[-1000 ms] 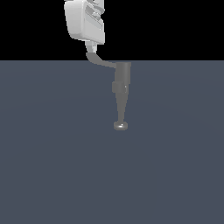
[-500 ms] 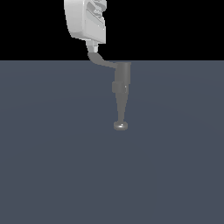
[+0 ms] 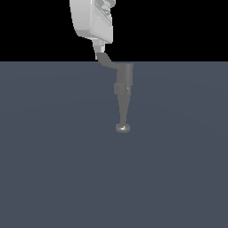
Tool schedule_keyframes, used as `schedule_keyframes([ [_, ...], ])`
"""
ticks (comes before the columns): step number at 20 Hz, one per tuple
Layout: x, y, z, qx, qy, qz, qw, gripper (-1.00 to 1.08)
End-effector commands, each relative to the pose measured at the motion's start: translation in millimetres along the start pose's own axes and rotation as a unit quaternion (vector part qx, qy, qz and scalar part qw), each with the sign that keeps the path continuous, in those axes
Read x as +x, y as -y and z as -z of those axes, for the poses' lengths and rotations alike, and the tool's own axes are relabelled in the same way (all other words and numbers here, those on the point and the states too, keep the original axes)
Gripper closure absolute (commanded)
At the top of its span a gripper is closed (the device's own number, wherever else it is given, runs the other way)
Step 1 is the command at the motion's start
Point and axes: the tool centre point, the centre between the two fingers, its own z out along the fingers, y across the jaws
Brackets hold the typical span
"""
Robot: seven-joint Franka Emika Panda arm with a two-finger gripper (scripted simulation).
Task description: Turn on the faucet by rotating a designated handle.
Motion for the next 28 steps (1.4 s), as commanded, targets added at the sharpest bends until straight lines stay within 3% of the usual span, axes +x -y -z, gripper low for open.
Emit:
schedule_keyframes([
  [1,10,-8,-1,-0.003,-0.001,-0.003,1.0000,1.08],
  [7,25,-24,-1,-0.003,-0.001,-0.002,1.0000,1.08],
  [9,19,-21,0,-0.001,-0.001,0.001,1.0000,1.08],
  [24,114,-22,-1,-0.004,-0.001,-0.002,1.0000,1.08],
  [25,114,-22,-1,-0.004,-0.001,-0.002,1.0000,1.08],
  [26,91,-22,0,-0.002,-0.001,0.015,0.9999,1.08],
  [28,98,-17,0,-0.002,-0.001,0.013,0.9999,1.08],
])
